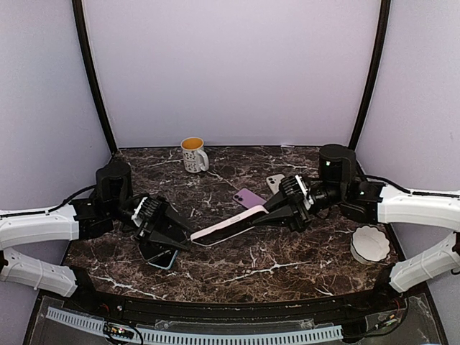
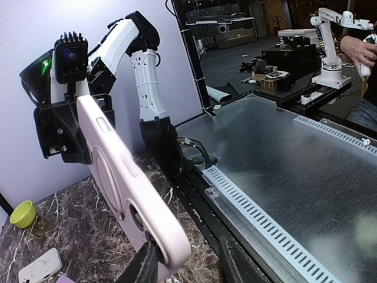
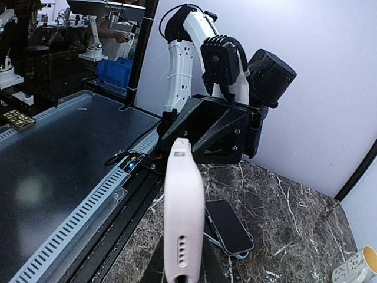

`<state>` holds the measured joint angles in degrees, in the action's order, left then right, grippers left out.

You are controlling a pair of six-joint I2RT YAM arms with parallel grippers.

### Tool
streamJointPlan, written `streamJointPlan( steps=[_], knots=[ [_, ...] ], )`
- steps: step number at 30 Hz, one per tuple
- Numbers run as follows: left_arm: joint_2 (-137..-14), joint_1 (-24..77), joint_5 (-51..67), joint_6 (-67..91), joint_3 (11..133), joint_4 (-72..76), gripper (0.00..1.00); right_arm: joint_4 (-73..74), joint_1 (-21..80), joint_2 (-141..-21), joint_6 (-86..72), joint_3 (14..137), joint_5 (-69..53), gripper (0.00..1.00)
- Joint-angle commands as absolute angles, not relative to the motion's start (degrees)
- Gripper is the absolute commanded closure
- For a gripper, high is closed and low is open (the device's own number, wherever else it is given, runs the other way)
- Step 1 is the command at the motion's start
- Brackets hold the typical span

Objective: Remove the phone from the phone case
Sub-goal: Remove the phone case from the phone.

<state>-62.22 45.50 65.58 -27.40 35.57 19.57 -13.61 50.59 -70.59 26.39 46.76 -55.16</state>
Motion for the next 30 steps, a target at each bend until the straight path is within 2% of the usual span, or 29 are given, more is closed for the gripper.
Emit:
streamJointPlan(
  steps=[1, 6, 30],
  knots=[
    [-62.57, 46.57, 67.61, -27.8, 35.16, 18.85, 0.64, -15.51, 51.45, -71.02, 28.85, 50.31, -56.64, 1.0],
    [-62.94, 46.95, 68.11, -27.54, 35.24, 18.85, 0.7, -13.47, 51.81, -71.69, 31.29, 51.33, -56.32, 1.0],
    [-64.28, 48.12, 69.14, -28.79, 36.07, 15.68, 0.86, -9.75, 55.03, -72.91, 37.56, 53.39, -54.08, 1.0]
  ],
)
